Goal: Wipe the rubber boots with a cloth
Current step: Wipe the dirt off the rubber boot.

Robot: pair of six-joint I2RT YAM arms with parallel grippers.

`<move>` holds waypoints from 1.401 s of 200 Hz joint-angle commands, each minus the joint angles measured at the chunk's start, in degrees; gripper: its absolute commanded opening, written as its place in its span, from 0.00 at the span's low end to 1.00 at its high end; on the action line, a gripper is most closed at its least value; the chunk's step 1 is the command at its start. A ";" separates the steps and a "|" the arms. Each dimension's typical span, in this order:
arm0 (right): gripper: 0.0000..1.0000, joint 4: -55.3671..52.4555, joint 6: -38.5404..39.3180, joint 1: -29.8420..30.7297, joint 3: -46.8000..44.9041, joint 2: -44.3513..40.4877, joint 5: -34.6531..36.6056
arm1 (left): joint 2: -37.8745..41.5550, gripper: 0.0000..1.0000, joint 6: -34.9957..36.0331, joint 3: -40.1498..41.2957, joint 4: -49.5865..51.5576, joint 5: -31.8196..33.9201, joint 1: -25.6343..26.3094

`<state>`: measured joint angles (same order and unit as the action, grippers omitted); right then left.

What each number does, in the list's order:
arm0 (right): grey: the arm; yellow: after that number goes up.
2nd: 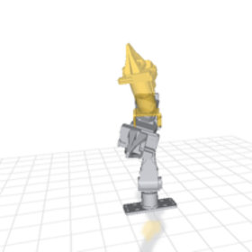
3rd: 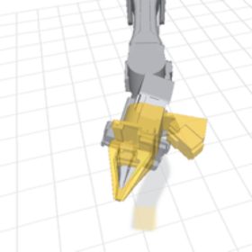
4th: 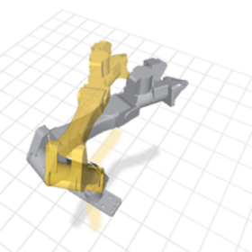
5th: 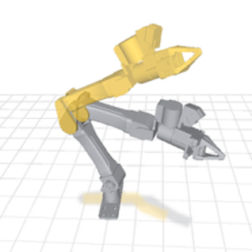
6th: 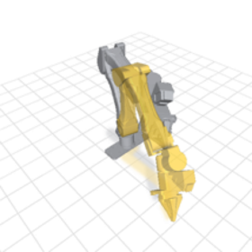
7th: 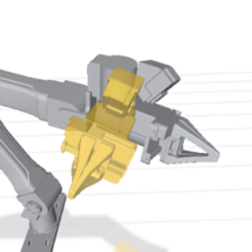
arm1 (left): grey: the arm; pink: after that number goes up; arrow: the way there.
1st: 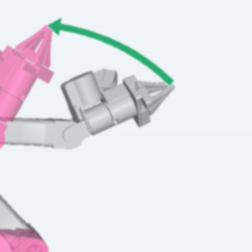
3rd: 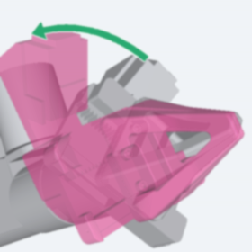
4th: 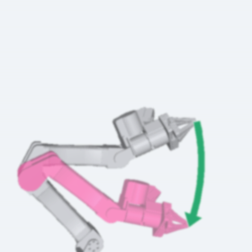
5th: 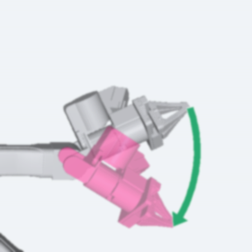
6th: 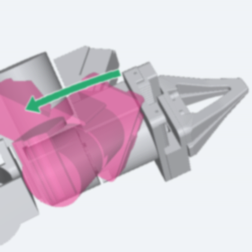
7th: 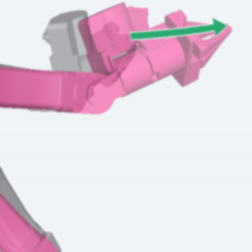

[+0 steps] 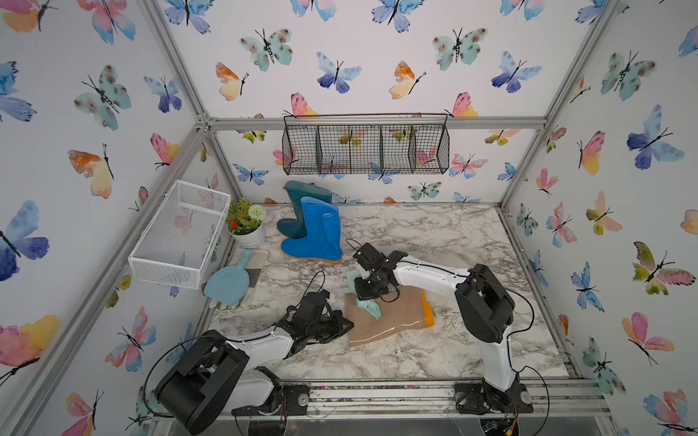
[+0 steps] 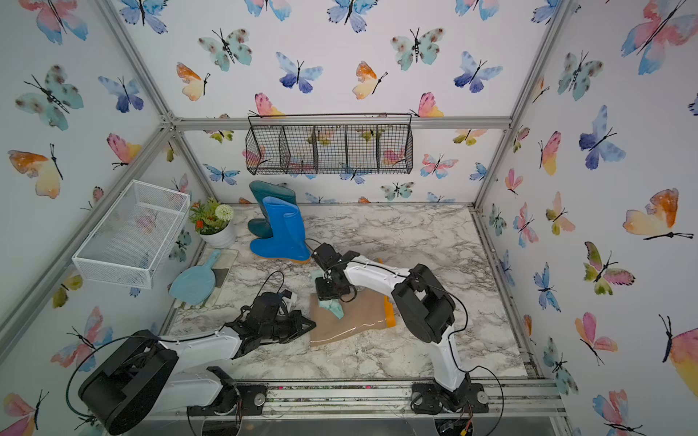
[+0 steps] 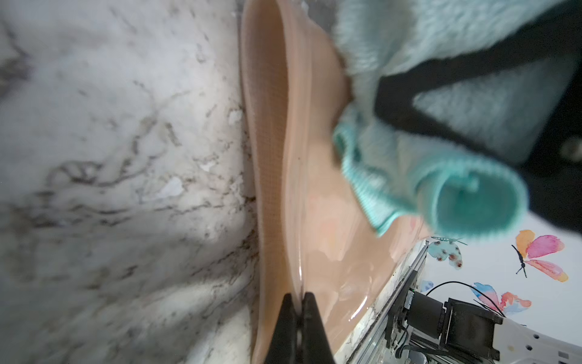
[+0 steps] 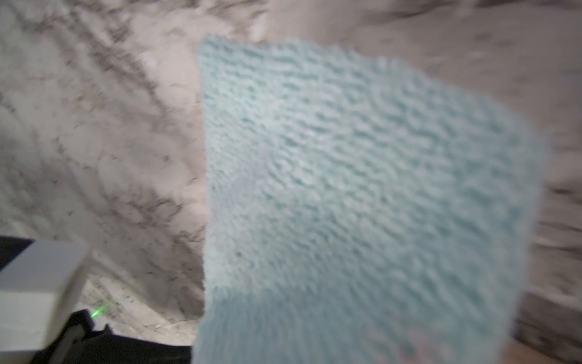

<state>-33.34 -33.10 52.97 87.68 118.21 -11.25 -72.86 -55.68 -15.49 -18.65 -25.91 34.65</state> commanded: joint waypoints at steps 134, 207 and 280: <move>0.01 1.08 -2.75 2.40 -6.74 -4.72 0.47 | 0.74 0.00 -4.47 0.61 -1.30 0.72 1.47; 0.01 -1.54 -2.28 -9.90 -24.91 -23.32 9.08 | 0.72 0.00 -3.38 1.38 -2.84 -0.79 1.55; 0.01 -2.65 -5.04 5.79 -11.38 -9.40 7.17 | 1.24 0.00 -1.49 0.44 -0.96 -0.38 1.40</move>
<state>-32.10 -38.52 56.14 72.23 105.71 -5.04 -72.90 -59.16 -14.66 -21.19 -25.54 35.77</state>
